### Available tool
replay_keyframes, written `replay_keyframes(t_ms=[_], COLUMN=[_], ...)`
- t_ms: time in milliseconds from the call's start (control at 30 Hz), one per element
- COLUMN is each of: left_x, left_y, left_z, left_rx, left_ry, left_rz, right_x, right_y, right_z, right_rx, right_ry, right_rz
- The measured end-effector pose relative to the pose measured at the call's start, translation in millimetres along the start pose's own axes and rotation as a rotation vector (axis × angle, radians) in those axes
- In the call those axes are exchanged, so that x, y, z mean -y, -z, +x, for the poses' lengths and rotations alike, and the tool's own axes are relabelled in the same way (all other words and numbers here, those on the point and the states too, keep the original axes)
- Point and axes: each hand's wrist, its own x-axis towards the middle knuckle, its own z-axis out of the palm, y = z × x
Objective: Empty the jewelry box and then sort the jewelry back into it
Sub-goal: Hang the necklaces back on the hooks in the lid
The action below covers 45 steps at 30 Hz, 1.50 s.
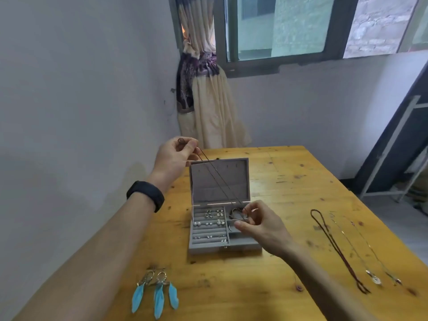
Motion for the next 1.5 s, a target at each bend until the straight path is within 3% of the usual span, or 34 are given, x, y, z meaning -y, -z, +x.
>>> replay_keyframes(t_ms=[133,533,767,833,1000,1367,1500], left_x=[16.4,44.5,56.8,61.1,65.3,39.9,41.0], left_y=[10.8,49.1,52.7,50.3,49.2,38.3,40.7], left_z=[5.0,56.4,69.2,70.4,79.2,93.2,92.1], left_rx=[-0.045,-0.221,-0.191,-0.176,-0.211,-0.334,-0.314], left_ry=[-0.001,0.032,0.247,0.217,-0.069,-0.133,-0.154], left_rz=[-0.01,-0.039,-0.454,-0.407,0.096,-0.084,-0.059], right_x=[1.6,-10.8,-31.4,-36.7,-37.9,-27.0,-27.2], right_y=[-18.1,-40.0,-48.5,-49.4,-45.0,-59.0,-65.4], right_z=[14.6,79.7,108.6,111.0,120.1,158.8,162.2], right_rx=[0.011,-0.075,-0.091,-0.085,-0.151,-0.302,-0.224], right_ry=[0.014,0.12,0.127,0.153,0.209,0.218,0.183], right_rz=[-0.171,-0.188,-0.313,-0.355,-0.429,-0.264,-0.418])
